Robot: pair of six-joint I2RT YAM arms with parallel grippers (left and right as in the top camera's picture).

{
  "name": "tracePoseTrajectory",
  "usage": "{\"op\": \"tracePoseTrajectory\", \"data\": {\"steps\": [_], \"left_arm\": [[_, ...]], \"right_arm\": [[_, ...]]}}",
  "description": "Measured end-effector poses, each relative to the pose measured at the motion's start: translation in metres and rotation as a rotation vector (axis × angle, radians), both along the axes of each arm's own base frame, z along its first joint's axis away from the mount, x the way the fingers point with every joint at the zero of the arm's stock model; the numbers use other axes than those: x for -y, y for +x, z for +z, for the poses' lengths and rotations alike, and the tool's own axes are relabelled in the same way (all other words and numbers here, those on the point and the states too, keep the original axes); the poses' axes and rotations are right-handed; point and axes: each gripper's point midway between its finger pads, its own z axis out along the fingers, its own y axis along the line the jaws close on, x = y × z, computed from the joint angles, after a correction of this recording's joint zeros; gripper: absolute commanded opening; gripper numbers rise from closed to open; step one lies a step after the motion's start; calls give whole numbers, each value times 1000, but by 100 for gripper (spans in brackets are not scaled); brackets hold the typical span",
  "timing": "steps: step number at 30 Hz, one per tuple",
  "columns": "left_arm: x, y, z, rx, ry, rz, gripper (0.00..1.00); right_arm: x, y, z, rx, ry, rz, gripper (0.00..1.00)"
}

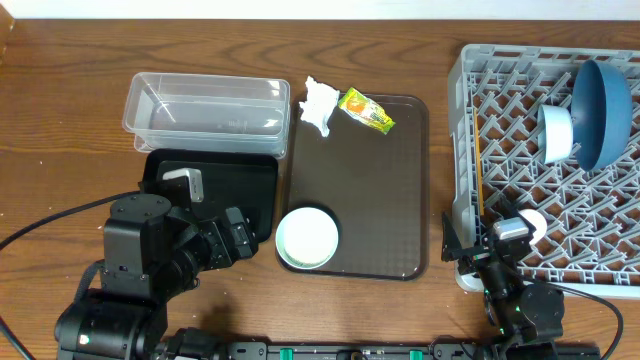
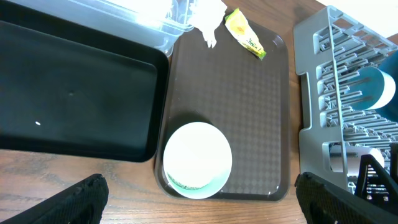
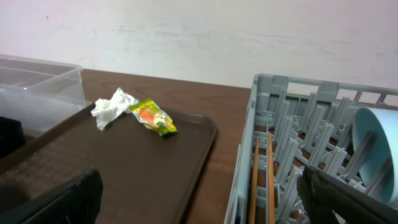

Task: Sort waste into correct bins and load items into the dishwasher rack
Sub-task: 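Reach left gripper to the mint rice bowl and grasp its rim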

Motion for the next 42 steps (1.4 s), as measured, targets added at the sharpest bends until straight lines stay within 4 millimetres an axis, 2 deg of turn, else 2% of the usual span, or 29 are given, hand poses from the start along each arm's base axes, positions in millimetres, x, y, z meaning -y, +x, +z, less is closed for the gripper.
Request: {"op": "tracePoseTrajectory", "data": {"steps": [10,14,22,26,30,34,37,42], "left_arm": [[0,0,0,2,0,0,98],[2,9,9,32,-47,37,98],[8,13,9,16,-85,41,98],[27,13,-26,-157,-38,-43,98],[42,18,-72,-374,18,-96,98],[67,25,-100,-465,24,-219,99],[88,17,-124,-543,76,-335,98],[112,6,-165,-619,215,-454,98]], "right_arm": [[0,0,0,0,0,0,99],[0,0,0,0,0,0,99],[0,0,0,0,0,0,99],[0,0,0,0,0,0,99],[0,0,0,0,0,0,99],[0,0,0,0,0,0,99],[0,0,0,0,0,0,99],[0,0,0,0,0,0,99]]}}
